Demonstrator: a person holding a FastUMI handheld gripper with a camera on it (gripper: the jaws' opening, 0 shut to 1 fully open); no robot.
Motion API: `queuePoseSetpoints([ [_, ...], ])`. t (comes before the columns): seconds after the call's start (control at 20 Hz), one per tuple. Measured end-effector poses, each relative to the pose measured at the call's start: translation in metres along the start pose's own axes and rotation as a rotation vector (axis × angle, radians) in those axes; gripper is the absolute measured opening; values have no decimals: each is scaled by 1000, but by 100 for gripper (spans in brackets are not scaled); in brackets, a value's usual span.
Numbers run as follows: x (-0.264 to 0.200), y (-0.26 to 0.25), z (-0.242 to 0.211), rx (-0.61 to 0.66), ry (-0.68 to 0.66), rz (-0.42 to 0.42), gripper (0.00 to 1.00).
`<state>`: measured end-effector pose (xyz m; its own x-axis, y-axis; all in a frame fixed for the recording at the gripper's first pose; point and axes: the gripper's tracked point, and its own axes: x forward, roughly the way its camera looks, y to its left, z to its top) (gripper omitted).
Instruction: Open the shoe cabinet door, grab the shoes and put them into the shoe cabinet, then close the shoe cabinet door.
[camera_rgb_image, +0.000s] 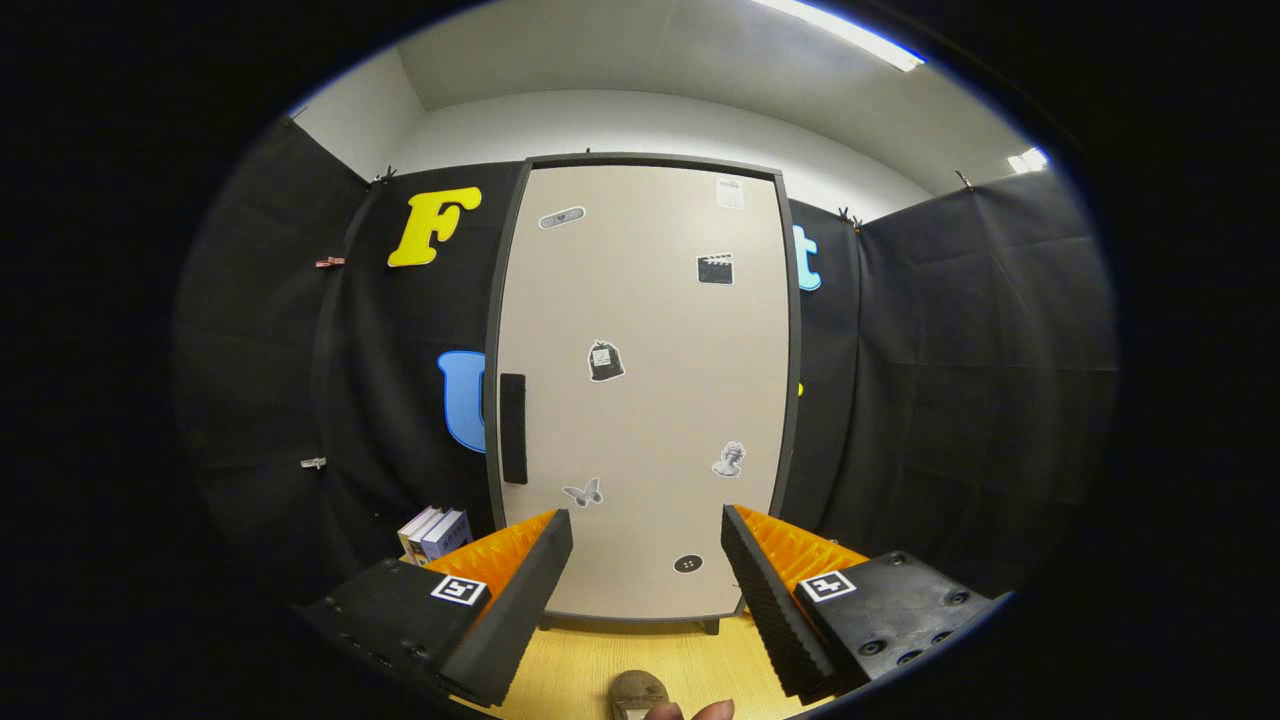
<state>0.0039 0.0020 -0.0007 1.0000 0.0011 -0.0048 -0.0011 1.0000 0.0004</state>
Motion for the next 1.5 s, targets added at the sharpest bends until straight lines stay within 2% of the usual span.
queuePoseSetpoints([
  [0.2, 15, 30, 8, 33, 0, 46, 97],
  [0.5, 71, 101, 16, 46, -17, 114, 97],
  [1.15, 202, 151, -17, 12, 17, 101, 97],
  [1.25, 214, 156, -17, 20, 21, 102, 91],
  [1.35, 219, 156, -17, 30, 24, 82, 77],
  [1.5, 223, 147, -16, 24, 3, 20, 42],
])
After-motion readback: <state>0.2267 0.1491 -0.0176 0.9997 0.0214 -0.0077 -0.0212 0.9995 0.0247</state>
